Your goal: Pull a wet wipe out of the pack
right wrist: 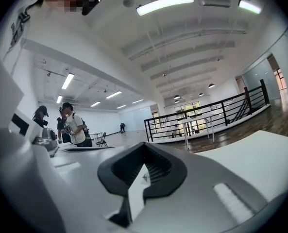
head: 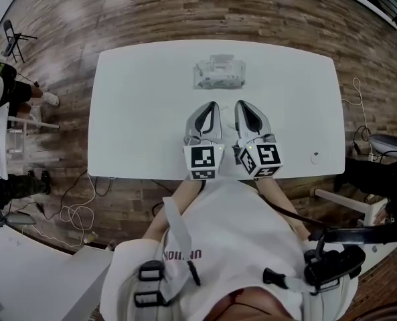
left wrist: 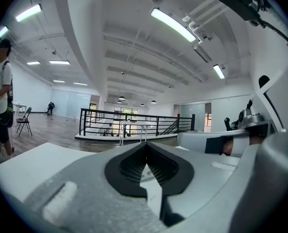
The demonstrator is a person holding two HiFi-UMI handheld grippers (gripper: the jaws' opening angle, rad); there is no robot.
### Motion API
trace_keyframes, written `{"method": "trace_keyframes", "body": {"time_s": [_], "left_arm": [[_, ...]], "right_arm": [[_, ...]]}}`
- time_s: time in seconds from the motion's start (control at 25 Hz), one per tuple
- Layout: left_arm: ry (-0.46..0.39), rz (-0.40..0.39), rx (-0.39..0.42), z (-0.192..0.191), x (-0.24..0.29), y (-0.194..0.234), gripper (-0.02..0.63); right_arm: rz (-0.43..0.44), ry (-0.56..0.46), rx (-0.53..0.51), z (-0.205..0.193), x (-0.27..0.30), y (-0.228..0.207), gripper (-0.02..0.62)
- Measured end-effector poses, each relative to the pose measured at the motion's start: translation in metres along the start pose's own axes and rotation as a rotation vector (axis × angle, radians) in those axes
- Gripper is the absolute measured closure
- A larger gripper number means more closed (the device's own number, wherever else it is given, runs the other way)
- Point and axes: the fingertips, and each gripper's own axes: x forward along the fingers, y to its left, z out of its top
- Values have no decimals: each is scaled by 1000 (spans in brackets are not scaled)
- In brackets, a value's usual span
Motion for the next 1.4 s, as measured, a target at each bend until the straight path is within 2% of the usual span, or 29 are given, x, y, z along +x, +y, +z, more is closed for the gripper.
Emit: {"method": "trace_keyframes", "body": {"time_s": [0.76,1.4], "left_arm": [[7,3,7,-3,0,6,604],[14,-2,3,-4,1,5,604]], "right_arm": [[6,69,-17,-13,10,1,591],[-5,69,-4,-14,9,-3,591]]}}
